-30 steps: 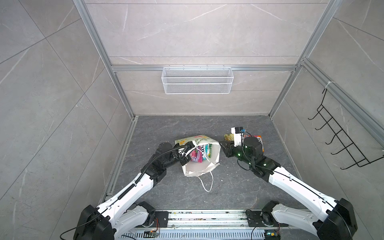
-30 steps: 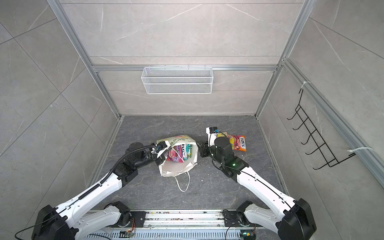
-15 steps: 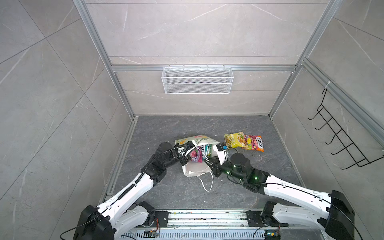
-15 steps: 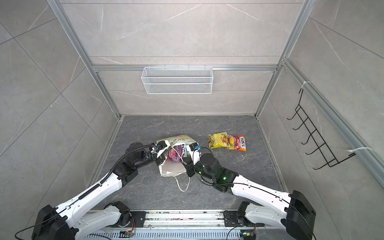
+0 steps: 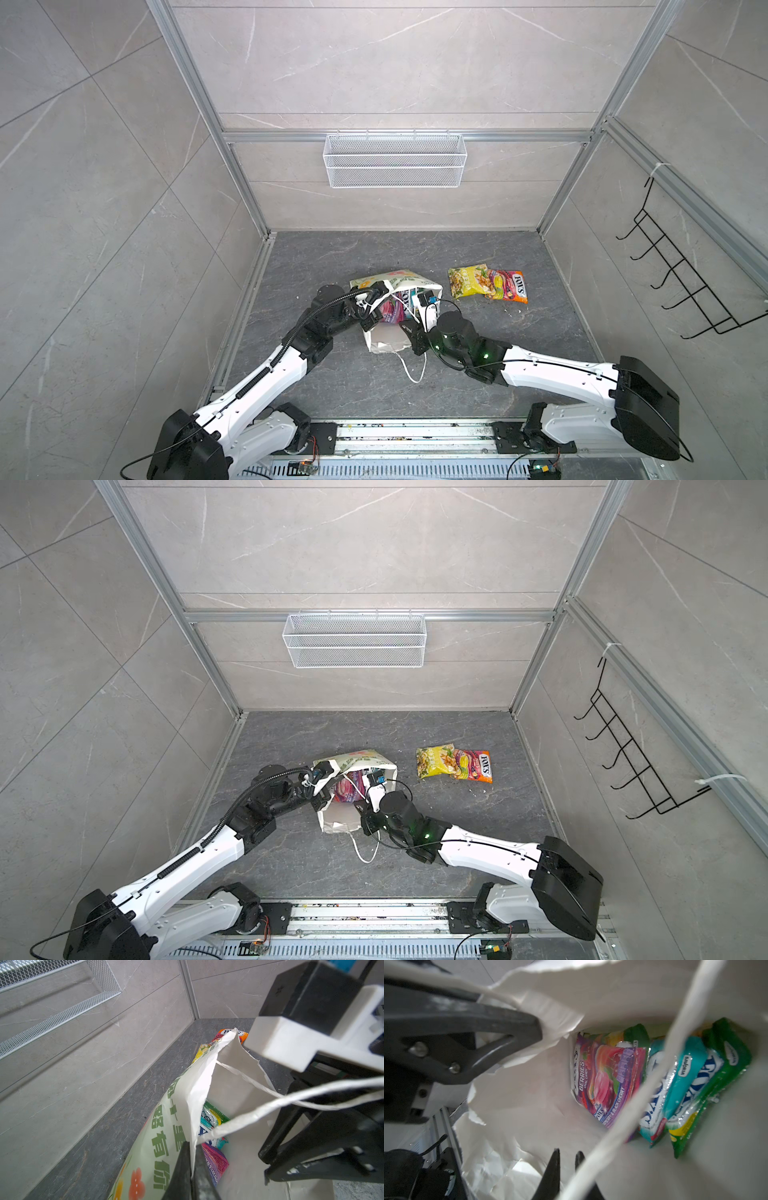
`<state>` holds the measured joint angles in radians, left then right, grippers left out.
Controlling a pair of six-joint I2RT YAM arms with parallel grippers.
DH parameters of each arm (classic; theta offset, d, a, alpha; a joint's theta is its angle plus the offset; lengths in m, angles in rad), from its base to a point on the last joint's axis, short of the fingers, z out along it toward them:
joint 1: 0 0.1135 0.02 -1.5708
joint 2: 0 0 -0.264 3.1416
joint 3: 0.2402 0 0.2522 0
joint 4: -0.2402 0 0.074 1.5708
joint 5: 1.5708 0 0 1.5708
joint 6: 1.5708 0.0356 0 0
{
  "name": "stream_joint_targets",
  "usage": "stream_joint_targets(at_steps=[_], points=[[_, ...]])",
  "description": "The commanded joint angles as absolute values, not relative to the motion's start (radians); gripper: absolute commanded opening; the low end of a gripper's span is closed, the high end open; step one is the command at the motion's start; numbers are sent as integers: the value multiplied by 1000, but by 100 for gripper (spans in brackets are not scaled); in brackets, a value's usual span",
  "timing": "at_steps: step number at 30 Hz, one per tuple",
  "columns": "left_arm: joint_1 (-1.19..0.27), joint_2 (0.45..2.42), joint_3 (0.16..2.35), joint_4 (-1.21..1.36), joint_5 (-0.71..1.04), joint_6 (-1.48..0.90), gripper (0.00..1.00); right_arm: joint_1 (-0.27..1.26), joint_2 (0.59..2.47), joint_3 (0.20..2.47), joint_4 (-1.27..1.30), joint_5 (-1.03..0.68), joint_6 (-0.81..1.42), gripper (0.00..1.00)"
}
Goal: Take the snacks out of the paper bag
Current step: 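Lower the right gripper into the paper bag's opening beside the left gripper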
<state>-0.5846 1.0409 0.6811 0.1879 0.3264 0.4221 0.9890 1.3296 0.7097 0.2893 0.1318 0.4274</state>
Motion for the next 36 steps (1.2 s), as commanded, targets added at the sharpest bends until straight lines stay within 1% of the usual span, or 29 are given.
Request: stream_joint_targets(at_steps=[1, 6, 9, 11, 13, 16, 23, 29, 36], points=[[-591, 1024, 699, 241, 367, 395, 0, 983, 1387, 766, 286, 217, 457, 18], [-591, 1039, 714, 243, 386, 387, 0, 983, 1468, 794, 318, 241, 451, 18], [-593, 1046, 724, 252, 389, 385, 0, 978, 1499, 829, 275, 259, 482, 21], [-594, 1045, 726, 252, 397, 381, 0, 972, 1518, 845, 260, 269, 501, 25], [-593, 1043, 721, 253, 401, 380, 0, 955, 1540, 854, 250, 262, 528, 26], [-594, 1043, 720, 254, 409, 374, 0, 931, 1568, 872, 241, 233, 557, 29], [-597, 1043, 730, 241, 413, 374, 0, 912, 1601, 910, 193, 240, 576, 41], [-600, 1071, 745, 236, 420, 377, 0, 885, 1607, 921, 166, 217, 599, 45], [-607, 1090, 756, 239, 419, 378, 0, 877, 1666, 967, 139, 203, 589, 49]])
